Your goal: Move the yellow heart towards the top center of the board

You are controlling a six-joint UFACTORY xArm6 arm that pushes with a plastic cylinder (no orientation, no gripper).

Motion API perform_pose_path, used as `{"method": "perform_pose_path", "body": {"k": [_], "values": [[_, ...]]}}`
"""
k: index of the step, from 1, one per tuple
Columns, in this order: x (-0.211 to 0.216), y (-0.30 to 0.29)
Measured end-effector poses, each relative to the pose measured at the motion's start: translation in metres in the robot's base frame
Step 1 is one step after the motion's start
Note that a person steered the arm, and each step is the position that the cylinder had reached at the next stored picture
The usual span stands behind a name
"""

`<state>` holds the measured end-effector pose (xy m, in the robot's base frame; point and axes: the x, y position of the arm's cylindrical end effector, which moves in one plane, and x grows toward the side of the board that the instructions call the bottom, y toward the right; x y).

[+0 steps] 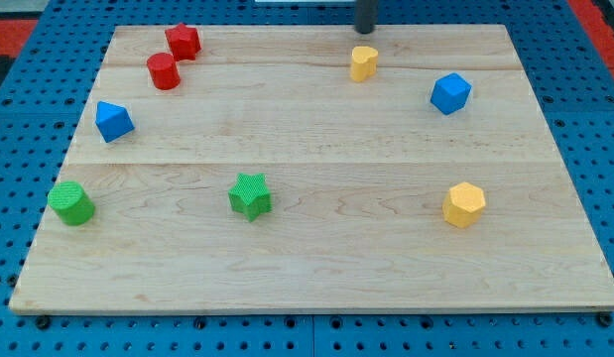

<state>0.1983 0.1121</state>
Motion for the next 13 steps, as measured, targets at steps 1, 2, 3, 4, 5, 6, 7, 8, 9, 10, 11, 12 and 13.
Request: {"method": "perform_pose_path", "body": {"k": [1, 2, 3, 4, 5, 6, 7, 8, 9, 10, 11, 12, 13], "values": [[0.055, 0.047], [0.098, 0.003], [0.086, -0.051], [0.062, -0.042], [0.062, -0.042], [0.061, -0.041], [0.069, -0.052], [0.085, -0.052], [0.089, -0.052], [0.111, -0.052], [0.159, -0.063], [0.200, -0.049], [0.202, 0.006]]}}
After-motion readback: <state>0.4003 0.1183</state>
